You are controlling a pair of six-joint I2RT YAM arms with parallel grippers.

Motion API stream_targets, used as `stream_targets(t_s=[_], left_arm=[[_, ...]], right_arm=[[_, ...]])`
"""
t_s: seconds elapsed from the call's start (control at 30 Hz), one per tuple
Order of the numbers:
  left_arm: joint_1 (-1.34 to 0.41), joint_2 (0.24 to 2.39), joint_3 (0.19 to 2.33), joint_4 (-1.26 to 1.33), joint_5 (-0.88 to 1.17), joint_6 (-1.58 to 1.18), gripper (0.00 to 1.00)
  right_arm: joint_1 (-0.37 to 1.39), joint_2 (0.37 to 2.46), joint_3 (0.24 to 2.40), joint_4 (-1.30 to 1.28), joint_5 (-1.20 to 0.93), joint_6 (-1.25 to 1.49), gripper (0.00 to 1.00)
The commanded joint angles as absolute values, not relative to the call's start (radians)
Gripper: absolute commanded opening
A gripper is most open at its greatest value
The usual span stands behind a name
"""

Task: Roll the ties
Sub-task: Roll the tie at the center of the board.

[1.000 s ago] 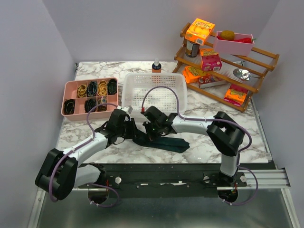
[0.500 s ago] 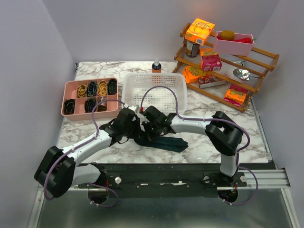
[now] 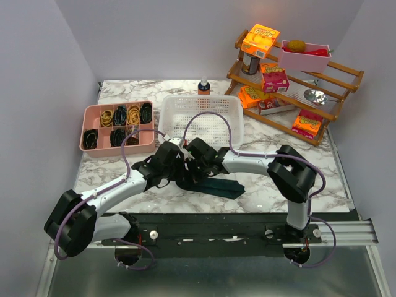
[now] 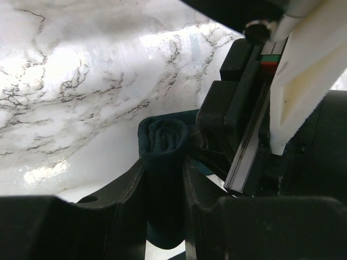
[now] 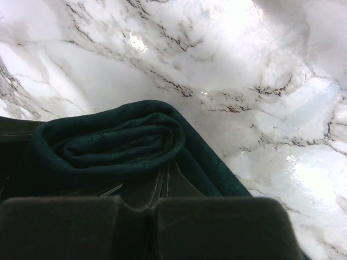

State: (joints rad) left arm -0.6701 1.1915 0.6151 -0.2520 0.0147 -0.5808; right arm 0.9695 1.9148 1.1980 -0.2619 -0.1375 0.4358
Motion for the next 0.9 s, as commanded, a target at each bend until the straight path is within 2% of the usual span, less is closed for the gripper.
stream_targets(t_s=[0.0,0.37,0.87], left_arm=[[-0.684,1.177,0.664,-0.300,-0.029,-0.571,0.15],[-0.701,1.172,0.684,-0.403,-0.101,-0.594,0.13],[-0.857,1.317,0.793,-0.520,-0.288,-0.586,0.12]], right_arm=[[0.974,1.924,1.172,-0.336,-0.124,0.449,0.01],[0.965,1.824,1.157,-0.382,-0.043,0.416,0.01],[0.953,1.859,1.152,-0.390,-0.041,0.422,0.01]])
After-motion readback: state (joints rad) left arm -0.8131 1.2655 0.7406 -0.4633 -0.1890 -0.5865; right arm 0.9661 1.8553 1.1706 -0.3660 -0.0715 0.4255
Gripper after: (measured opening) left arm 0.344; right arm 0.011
